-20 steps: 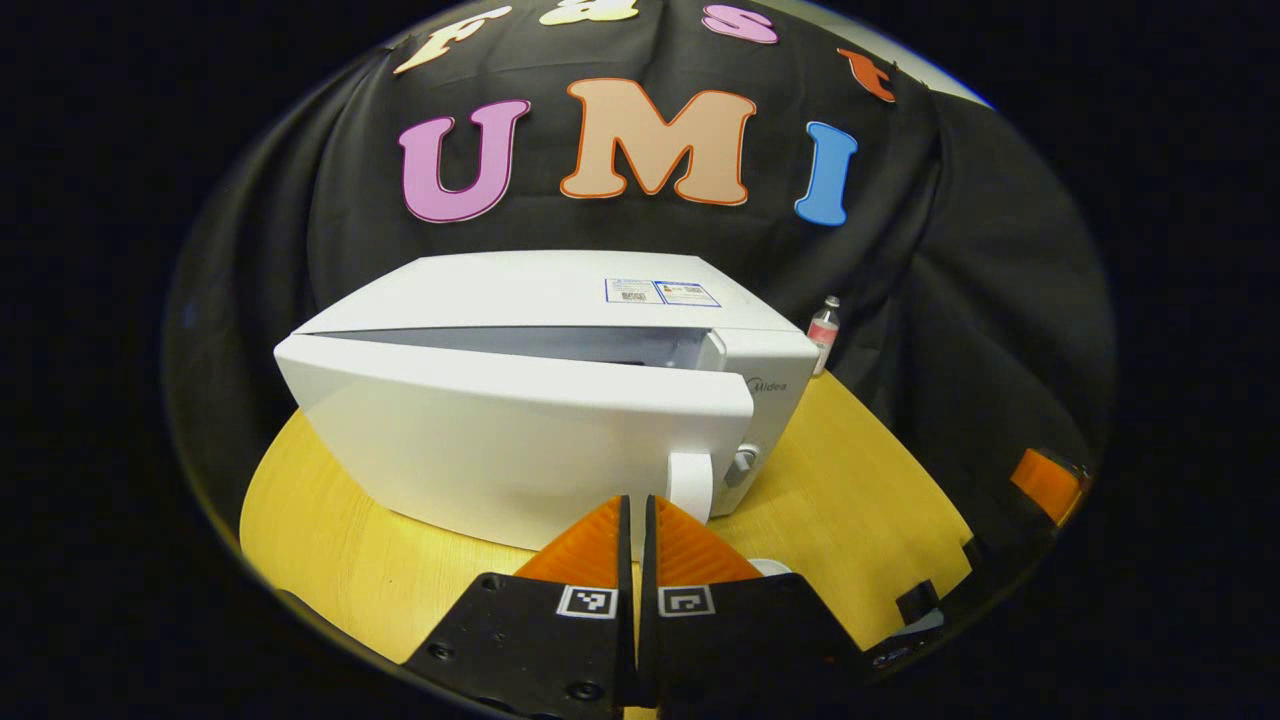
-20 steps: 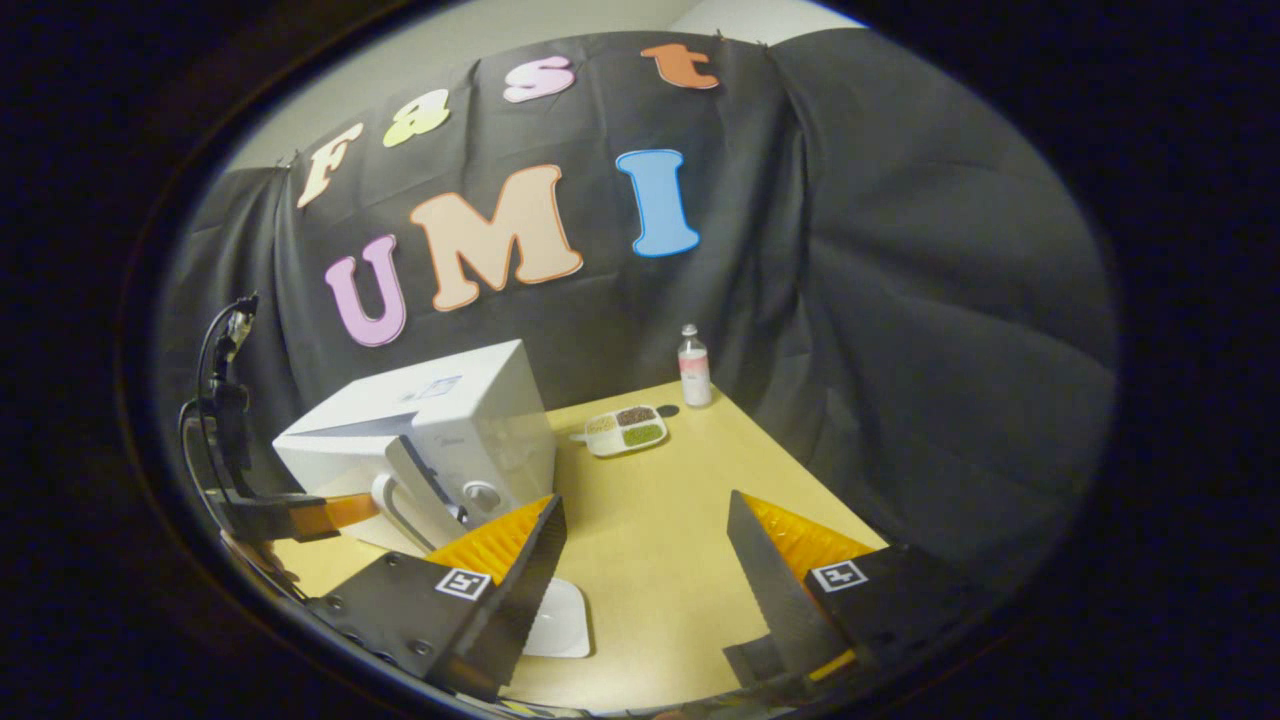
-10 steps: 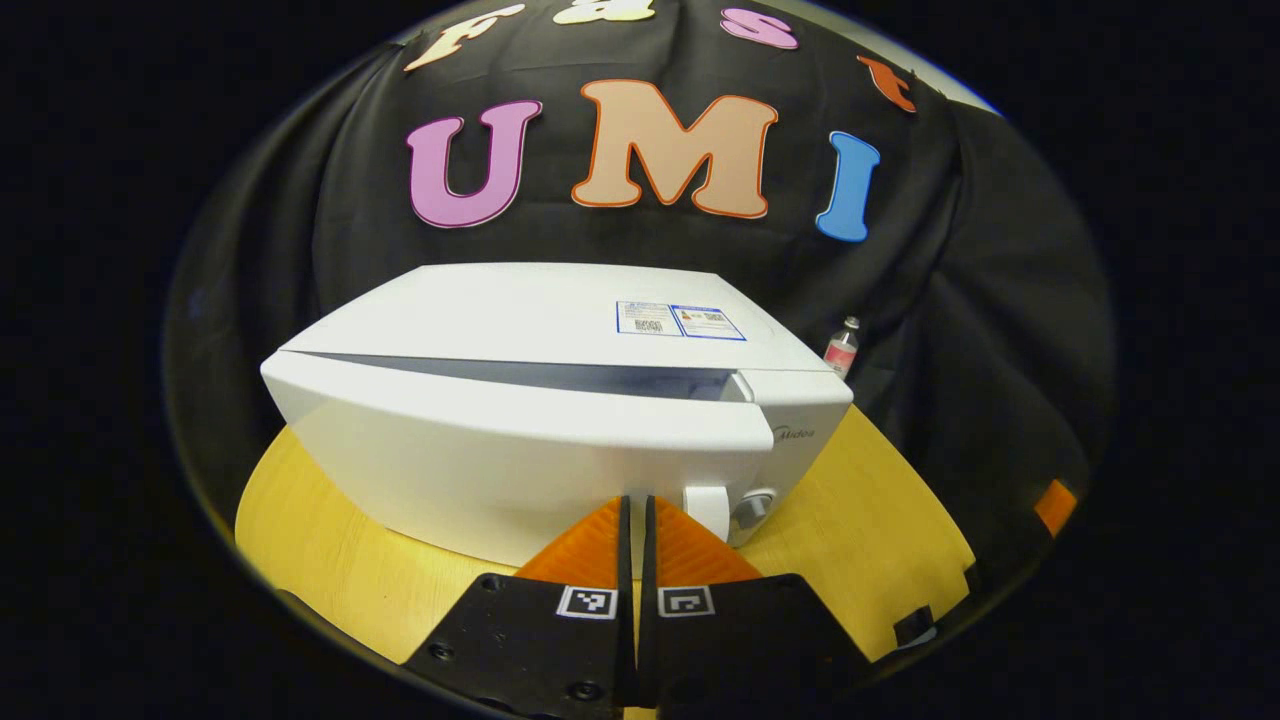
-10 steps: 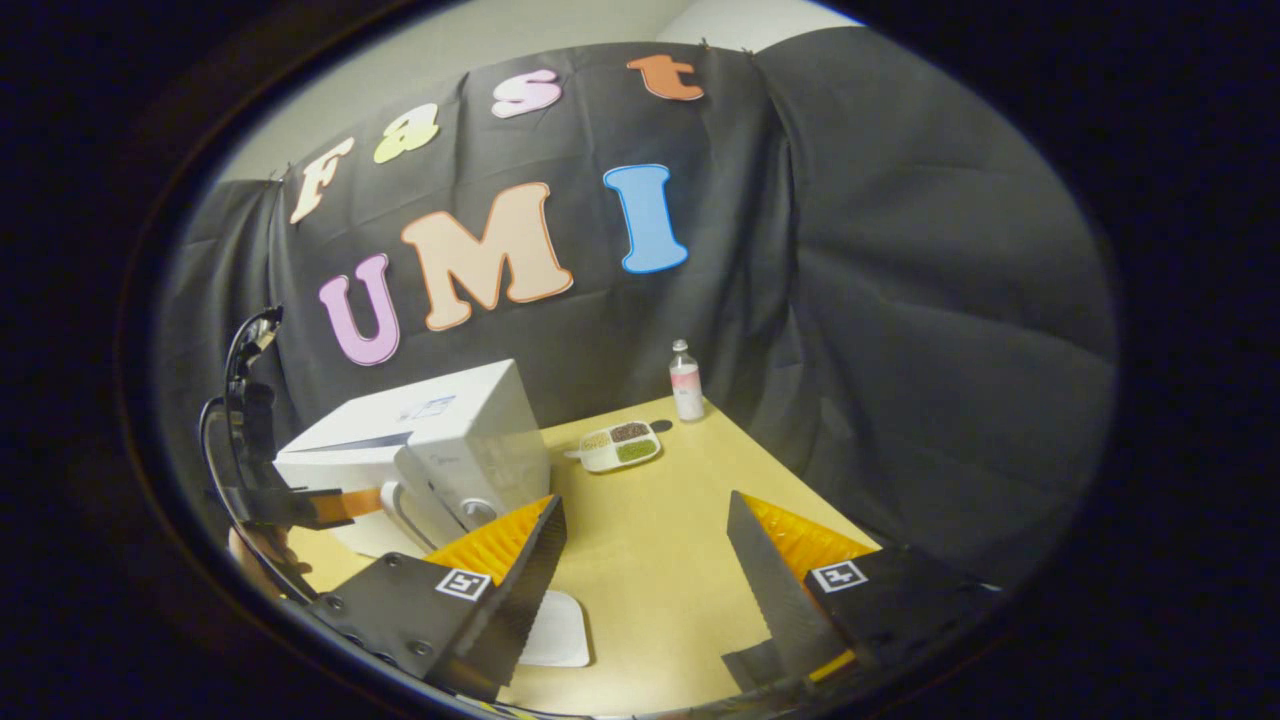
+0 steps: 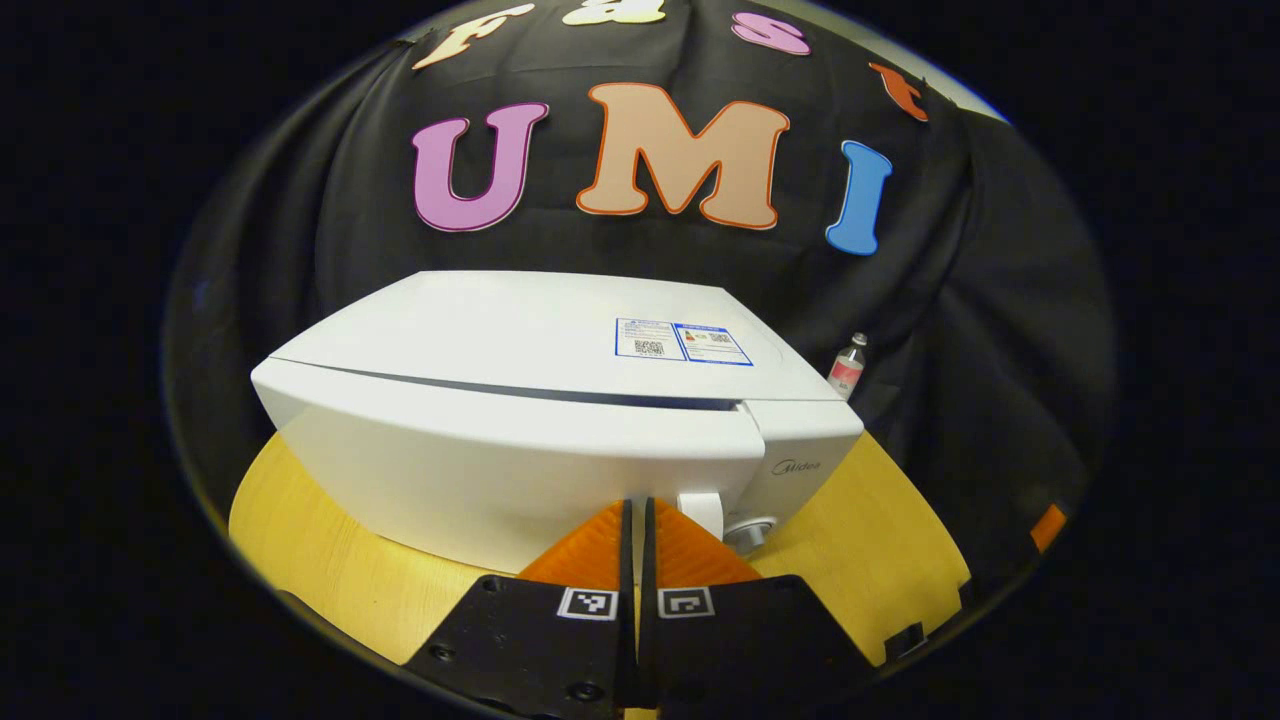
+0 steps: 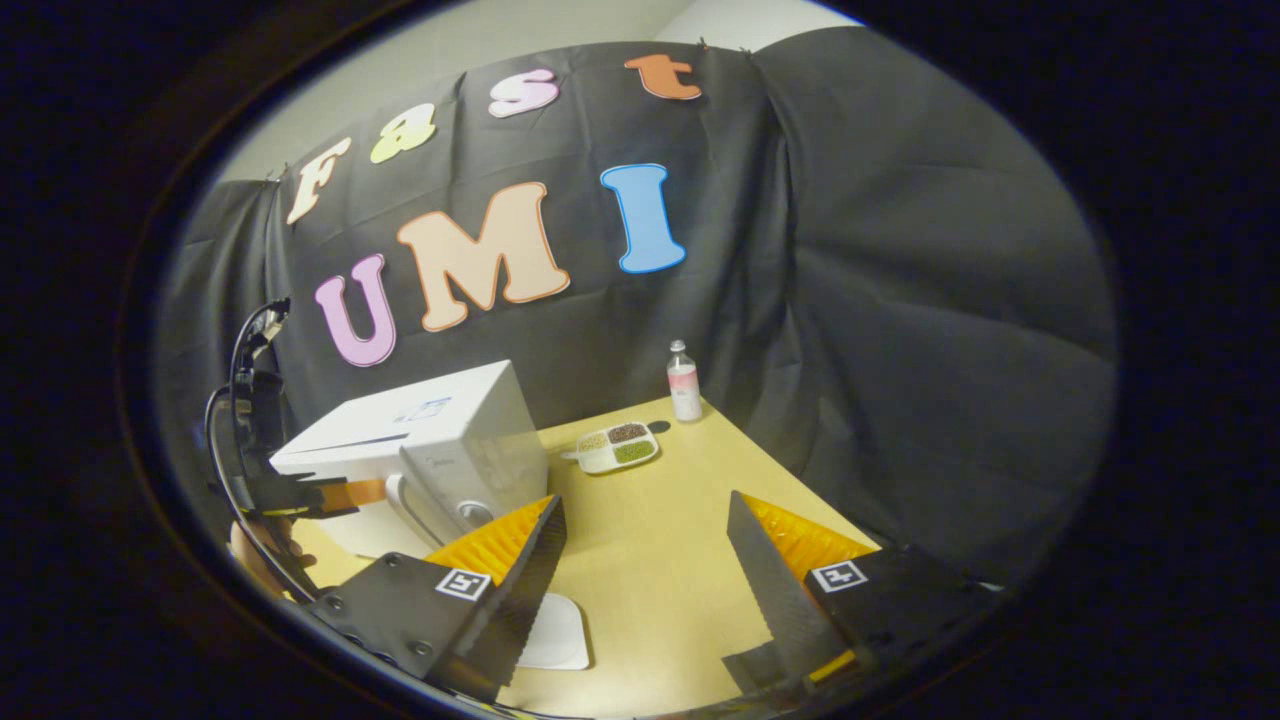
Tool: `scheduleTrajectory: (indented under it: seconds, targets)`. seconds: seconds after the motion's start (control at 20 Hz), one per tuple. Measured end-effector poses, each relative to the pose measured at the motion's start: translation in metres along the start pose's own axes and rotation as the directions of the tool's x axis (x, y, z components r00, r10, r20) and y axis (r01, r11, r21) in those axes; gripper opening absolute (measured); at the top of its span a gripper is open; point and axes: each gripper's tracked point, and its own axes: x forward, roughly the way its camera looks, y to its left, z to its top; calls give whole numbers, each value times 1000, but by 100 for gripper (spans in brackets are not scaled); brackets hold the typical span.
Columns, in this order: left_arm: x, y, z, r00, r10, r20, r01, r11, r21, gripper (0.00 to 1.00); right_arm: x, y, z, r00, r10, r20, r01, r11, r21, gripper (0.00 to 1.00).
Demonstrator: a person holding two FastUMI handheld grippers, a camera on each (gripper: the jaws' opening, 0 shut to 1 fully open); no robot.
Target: Open the microwave oven with the left hand, put the food in, and close the microwave oven.
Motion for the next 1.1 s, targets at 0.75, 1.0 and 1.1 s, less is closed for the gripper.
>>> scheduleTrajectory:
  seconds: [0.75,1.0,1.1]
  targets:
    - [1,-4,8,1000,-1,8,1,999,-48,1,-8,5,-3,1000,26,-9,-26,1000,5,92]
    - [-33,-11,5,998,-52,27,52,999,-8,16,-16,22,-12,996,80,-45,-81,996,-24,92]
    - [-52,-6,2,998,-56,37,56,998,12,22,-18,34,-16,992,107,-67,-111,992,-52,92]
